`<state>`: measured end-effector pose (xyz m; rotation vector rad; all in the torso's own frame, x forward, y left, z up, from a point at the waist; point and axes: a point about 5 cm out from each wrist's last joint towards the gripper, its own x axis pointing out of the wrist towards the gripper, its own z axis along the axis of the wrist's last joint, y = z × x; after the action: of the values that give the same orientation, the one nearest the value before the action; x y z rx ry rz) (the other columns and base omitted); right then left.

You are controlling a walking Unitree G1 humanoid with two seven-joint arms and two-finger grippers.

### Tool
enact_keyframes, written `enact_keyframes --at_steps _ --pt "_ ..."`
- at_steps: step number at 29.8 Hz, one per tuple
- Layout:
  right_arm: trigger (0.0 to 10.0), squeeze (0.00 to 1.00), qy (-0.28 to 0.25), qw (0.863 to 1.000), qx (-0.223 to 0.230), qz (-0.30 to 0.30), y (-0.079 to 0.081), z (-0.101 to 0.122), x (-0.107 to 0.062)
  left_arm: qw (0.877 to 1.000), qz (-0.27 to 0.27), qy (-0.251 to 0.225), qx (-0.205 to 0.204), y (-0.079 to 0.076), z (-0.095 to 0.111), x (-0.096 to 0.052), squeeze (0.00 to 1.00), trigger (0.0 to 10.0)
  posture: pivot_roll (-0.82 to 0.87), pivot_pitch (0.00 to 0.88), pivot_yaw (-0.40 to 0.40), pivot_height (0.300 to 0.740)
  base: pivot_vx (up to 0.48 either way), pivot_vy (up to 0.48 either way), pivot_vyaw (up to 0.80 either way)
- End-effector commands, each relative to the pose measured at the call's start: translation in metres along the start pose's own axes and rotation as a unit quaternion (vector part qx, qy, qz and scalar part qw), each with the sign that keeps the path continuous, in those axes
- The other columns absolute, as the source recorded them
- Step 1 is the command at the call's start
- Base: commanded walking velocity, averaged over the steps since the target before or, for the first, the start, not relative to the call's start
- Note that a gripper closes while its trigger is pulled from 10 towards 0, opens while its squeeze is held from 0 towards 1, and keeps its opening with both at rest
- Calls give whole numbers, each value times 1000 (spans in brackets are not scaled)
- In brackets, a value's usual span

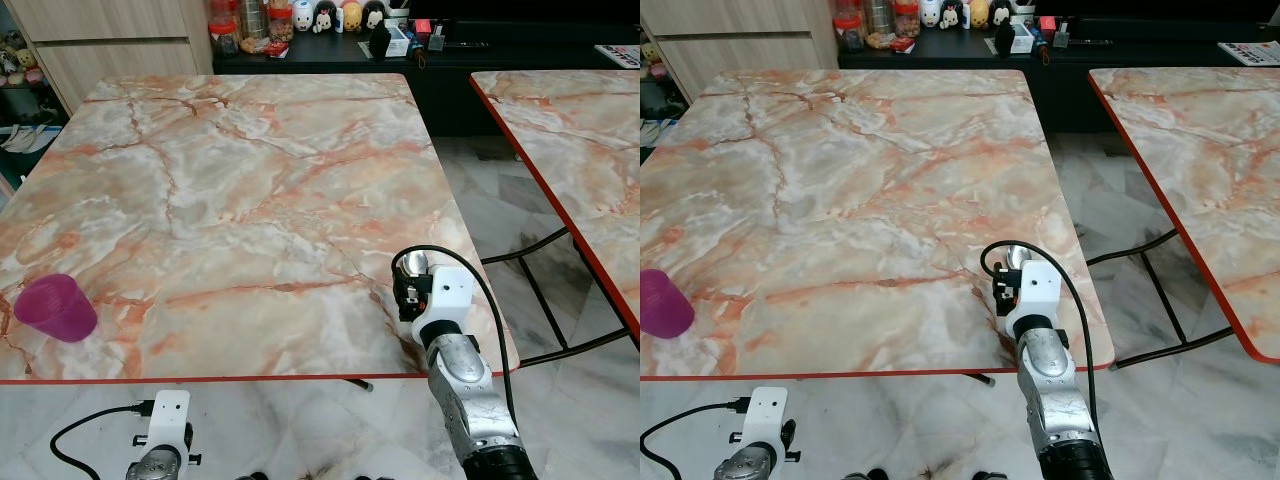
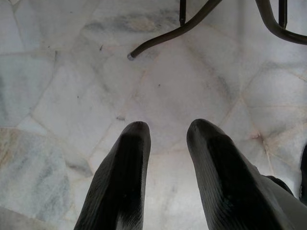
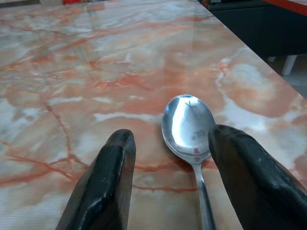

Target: Setting the table

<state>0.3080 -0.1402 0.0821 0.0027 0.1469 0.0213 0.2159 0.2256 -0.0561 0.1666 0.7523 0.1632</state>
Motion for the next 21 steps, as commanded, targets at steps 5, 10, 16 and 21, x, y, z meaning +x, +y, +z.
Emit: enact_keyframes --at_steps 5,10,16,21 --pt "10000 0 29 1000 -6 -10 -2 -10 0 1000 3 25 -2 2 -12 -3 0 10000 34 156 -9 740 0 0 0" --pt "10000 0 35 999 -6 -11 -1 -10 3 1000 3 25 -2 2 -11 -2 0 10000 37 158 -10 740 0 0 0" --pt "10000 0 55 998 -9 -24 -1 -14 4 1000 2 27 -4 3 -10 -2 0 10000 38 159 -11 740 0 0 0" --pt "10000 0 69 997 -16 -27 -2 -18 5 1000 1 29 -4 3 -11 -2 0 10000 40 160 -11 740 0 0 0"
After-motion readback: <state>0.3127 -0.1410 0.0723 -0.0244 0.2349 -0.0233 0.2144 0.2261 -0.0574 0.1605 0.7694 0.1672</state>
